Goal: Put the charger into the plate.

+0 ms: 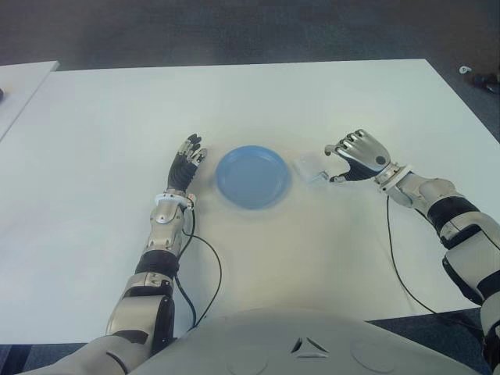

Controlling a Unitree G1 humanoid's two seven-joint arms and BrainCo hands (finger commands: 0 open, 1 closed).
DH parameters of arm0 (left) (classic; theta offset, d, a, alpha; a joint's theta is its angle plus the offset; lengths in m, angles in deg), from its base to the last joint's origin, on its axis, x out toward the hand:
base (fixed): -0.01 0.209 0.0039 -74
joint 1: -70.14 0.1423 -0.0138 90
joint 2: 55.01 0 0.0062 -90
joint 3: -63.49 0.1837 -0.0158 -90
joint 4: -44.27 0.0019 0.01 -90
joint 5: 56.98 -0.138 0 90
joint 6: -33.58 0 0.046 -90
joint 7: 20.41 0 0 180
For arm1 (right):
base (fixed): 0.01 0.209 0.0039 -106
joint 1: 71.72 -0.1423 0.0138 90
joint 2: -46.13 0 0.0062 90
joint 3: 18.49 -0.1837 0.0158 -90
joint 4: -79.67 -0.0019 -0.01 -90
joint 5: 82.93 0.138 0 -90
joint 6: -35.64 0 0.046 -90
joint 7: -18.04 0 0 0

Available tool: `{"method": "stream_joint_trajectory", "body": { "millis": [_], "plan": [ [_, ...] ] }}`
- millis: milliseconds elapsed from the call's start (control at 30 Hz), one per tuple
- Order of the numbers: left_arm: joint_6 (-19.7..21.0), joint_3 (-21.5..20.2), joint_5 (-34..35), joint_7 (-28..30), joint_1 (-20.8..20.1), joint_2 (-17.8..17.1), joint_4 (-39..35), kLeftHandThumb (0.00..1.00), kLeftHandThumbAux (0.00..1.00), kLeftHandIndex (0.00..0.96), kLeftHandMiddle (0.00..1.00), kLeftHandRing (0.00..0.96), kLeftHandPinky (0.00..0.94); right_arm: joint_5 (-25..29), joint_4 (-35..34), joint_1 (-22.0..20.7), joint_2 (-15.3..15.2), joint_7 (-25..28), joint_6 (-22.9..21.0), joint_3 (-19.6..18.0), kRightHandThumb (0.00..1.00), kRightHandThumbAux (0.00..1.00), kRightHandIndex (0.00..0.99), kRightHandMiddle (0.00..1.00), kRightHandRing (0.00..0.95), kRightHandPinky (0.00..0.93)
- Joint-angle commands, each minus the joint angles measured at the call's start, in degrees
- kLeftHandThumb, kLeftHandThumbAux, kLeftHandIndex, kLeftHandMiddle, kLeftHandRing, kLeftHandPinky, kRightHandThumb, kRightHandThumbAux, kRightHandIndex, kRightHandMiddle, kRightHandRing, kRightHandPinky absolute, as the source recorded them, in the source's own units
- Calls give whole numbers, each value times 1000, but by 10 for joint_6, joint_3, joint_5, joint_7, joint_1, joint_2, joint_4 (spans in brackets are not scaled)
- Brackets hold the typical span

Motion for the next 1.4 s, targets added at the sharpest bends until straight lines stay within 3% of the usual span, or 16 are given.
{"method": "stream_joint_trajectory", "body": {
  "millis": [33,333,500,667,767,867,967,1300,1400],
  "plan": [
    [16,9,-1,22,9,3,20,0,487,86,110,69,51,-16,10,-9,-2,-6,-2,9,747,708,440,891,878,874],
    [6,9,-1,30,2,-1,39,0,504,81,124,88,62,7,12,-5,-10,15,19,-6,744,707,441,863,853,838],
    [2,10,-2,32,0,-1,43,0,507,79,123,86,53,65,3,7,-9,78,50,-42,716,702,433,750,715,653],
    [2,11,-2,33,-1,-2,45,0,505,75,119,82,57,100,-54,30,-1,125,25,-77,700,703,423,609,589,510],
    [1,11,-2,34,-2,-2,48,0,505,75,118,84,68,116,-101,55,-3,146,7,-98,584,498,350,506,477,406],
    [-2,11,-2,36,-4,-3,51,0,506,75,119,86,75,133,-172,93,-10,175,-14,-124,542,421,297,435,403,337],
    [-5,12,-2,39,-6,-3,56,0,506,76,121,88,67,146,-227,124,-15,206,-28,-146,529,386,234,368,341,295],
    [-12,12,-2,42,-9,-1,62,0,508,79,128,95,75,148,-273,160,-6,257,-34,-178,519,308,167,313,288,257],
    [-12,12,-4,41,-9,-1,62,0,507,83,134,100,82,157,-298,182,6,274,-66,-195,500,293,135,279,261,242]
  ]
}}
